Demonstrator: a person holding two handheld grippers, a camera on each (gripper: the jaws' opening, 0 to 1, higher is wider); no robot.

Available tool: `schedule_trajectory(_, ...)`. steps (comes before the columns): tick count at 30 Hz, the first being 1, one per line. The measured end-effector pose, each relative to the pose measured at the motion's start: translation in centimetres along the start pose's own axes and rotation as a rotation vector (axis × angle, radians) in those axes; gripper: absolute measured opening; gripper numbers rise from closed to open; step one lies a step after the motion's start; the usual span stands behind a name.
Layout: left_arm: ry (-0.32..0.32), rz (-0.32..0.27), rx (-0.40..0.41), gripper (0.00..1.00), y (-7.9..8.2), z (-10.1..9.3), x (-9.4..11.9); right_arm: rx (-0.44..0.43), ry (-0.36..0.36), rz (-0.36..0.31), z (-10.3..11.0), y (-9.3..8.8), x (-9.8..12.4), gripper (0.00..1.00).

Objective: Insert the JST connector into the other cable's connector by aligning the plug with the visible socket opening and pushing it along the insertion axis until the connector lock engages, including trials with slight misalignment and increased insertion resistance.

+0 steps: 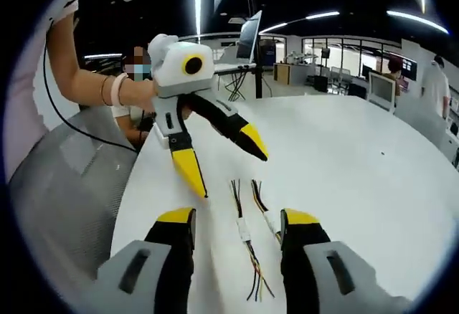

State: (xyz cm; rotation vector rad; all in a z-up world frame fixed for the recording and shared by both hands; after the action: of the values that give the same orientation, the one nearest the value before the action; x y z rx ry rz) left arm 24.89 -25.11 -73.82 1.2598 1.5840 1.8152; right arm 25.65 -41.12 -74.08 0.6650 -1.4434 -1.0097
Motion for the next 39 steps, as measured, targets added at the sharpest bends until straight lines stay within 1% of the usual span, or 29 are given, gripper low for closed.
schedule_trajectory(1,0.009,-0.006,-0.012,0.53,0.2,-0.1,0.2,-0.018,-0.010,0.002,0.2,0.1,0.2,0.51)
schedule_trajectory(2,0.018,-0.008,-0.015,0.55,0.5,-0.3,0.5,-0.017,-0.016,0.003,0.3,0.2,0.3,0.54)
schedule_trajectory(5,0.042,-0.006,-0.001,0.64,1.0,-0.6,1.2,-0.013,-0.041,-0.005,0.9,0.7,1.0,0.59)
schedule_trajectory(6,0.055,0.007,0.001,0.68,1.2,-0.8,1.5,-0.048,-0.050,-0.015,1.1,1.0,1.4,0.62)
schedule_trajectory(7,0.073,0.031,0.003,0.70,1.2,-0.9,1.8,-0.092,-0.060,-0.026,1.3,1.2,1.6,0.65)
schedule_trajectory(8,0.113,0.063,-0.016,0.73,1.3,-0.8,2.3,-0.154,-0.075,-0.035,1.5,1.6,1.9,0.71)
schedule_trajectory(9,0.137,0.082,-0.031,0.78,1.3,-0.9,2.6,-0.179,-0.080,-0.043,1.6,1.8,2.1,0.75)
schedule_trajectory(10,0.142,0.086,-0.041,0.81,1.5,-1.1,2.8,-0.179,-0.092,-0.065,1.7,2.1,2.5,0.76)
schedule_trajectory(12,0.156,0.068,-0.036,0.86,1.9,-1.5,3.3,-0.169,-0.114,-0.068,1.9,2.4,3.0,0.77)
schedule_trajectory(13,0.163,0.059,-0.029,0.87,2.0,-1.7,3.5,-0.172,-0.139,-0.070,2.1,2.5,3.2,0.79)
schedule_trajectory(14,0.172,0.033,-0.003,0.89,2.3,-1.9,3.8,-0.172,-0.152,-0.075,2.2,2.5,3.3,0.81)
schedule_trajectory(16,0.189,-0.007,0.002,0.96,2.8,-2.3,4.2,-0.193,-0.162,-0.094,2.6,2.5,3.3,0.84)
schedule_trajectory(17,0.204,-0.008,0.007,0.99,2.9,-2.4,4.4,-0.200,-0.168,-0.097,2.7,2.5,3.3,0.85)
schedule_trajectory(19,0.218,0.006,0.012,0.99,3.0,-2.7,4.6,-0.225,-0.191,-0.106,3.0,2.7,3.5,0.89)
schedule_trajectory(20,0.223,0.005,0.017,0.99,3.1,-2.8,4.7,-0.243,-0.203,-0.113,3.2,2.8,3.6,0.93)
schedule_trajectory(22,0.233,-0.006,0.037,0.99,3.3,-3.1,5.1,-0.260,-0.220,-0.111,3.4,2.8,3.9,0.96)
schedule_trajectory(25,0.271,-0.014,0.033,0.99,3.5,-3.3,5.8,-0.245,-0.282,-0.095,4.1,2.8,4.7,0.98)
schedule_trajectory(26,0.288,-0.011,0.032,0.99,3.6,-3.4,6.2,-0.247,-0.295,-0.104,4.2,2.8,4.9,0.99)
schedule_trajectory(30,0.321,-0.010,0.050,0.99,3.7,-3.8,7.1,-0.322,-0.342,-0.138,5.1,2.9,6.0,1.00)
schedule_trajectory(31,0.339,-0.012,0.064,0.99,3.7,-4.0,7.3,-0.330,-0.349,-0.139,5.3,2.9,6.3,1.00)
schedule_trajectory(33,0.364,0.000,0.102,0.99,3.6,-4.3,7.7,-0.339,-0.360,-0.140,5.7,2.9,6.6,1.00)
schedule_trajectory(36,0.378,-0.014,0.112,0.99,3.8,-5.1,8.3,-0.336,-0.379,-0.151,6.5,3.0,7.1,1.00)
schedule_trajectory(39,0.385,-0.003,0.115,0.99,3.6,-5.8,8.7,-0.324,-0.402,-0.125,7.0,2.7,7.5,1.00)
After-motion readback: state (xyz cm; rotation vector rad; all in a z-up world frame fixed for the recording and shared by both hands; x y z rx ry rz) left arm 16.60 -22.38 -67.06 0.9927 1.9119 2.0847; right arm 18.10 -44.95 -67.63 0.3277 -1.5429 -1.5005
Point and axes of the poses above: the point that each gripper's makers call its tool centre point, and the gripper's own axes: x roughly backward along the fingers, z roughly to its left, y roughly out of its top, the point moved 8 cm from there along x, roughly backward along the fingers, and after that the axes turned 2 degrees about -z, right-handed, at the moved point
